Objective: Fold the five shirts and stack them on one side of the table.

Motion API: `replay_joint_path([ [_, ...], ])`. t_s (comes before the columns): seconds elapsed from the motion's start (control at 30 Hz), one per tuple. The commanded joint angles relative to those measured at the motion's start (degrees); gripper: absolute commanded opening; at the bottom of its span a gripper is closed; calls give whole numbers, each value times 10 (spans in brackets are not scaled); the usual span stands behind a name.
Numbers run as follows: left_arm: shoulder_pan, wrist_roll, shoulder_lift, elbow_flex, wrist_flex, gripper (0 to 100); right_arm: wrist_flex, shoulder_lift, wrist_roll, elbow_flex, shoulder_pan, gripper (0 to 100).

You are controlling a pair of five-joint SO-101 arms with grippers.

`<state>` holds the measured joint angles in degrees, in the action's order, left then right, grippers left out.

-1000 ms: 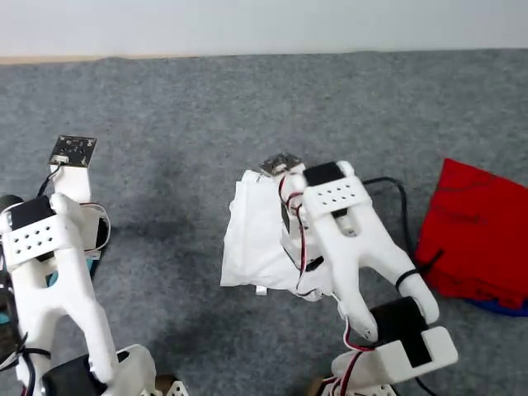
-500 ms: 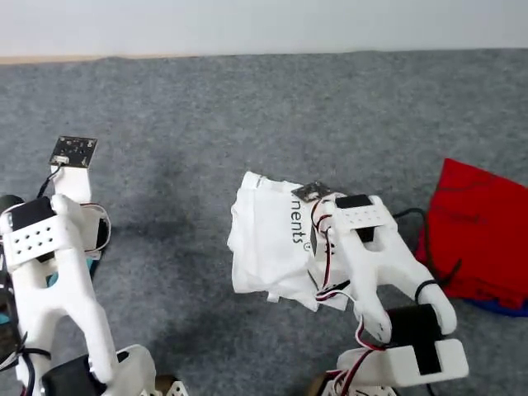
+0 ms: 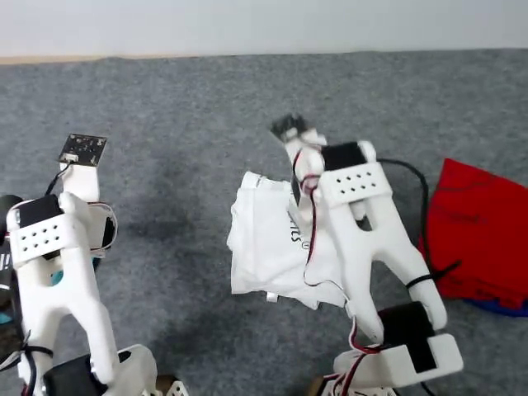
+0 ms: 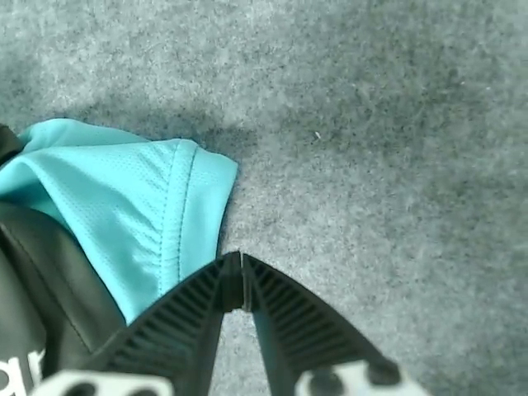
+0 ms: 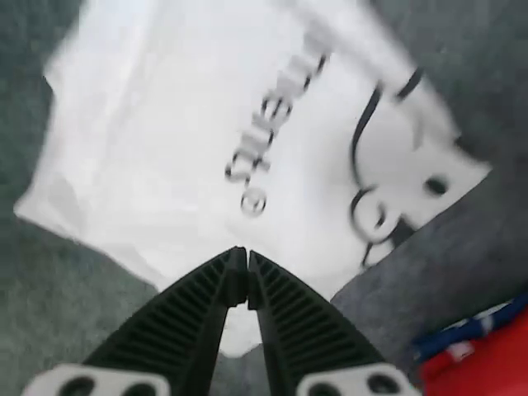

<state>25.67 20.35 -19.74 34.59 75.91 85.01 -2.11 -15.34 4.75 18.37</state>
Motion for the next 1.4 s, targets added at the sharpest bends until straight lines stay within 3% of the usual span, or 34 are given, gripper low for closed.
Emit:
replay_joint_path([
  [0.0, -6, -4, -20, -2, -8, 6, -51, 22, -5, -77, 5, 39],
  [0.17, -6, -4, -20, 3, -8, 6, -83, 121, -5, -149, 28, 219],
  [0.47, -6, -4, -25, 33, -18, 6, -81, 300, -5, -316, 94, 206],
  [0.8, -6, -5, -24, 34, -20, 6, -41, 413, -3, -414, 112, 207],
  [1.37, -6, -24, -21, 34, -20, 6, 32, 475, -4, -493, 114, 204],
])
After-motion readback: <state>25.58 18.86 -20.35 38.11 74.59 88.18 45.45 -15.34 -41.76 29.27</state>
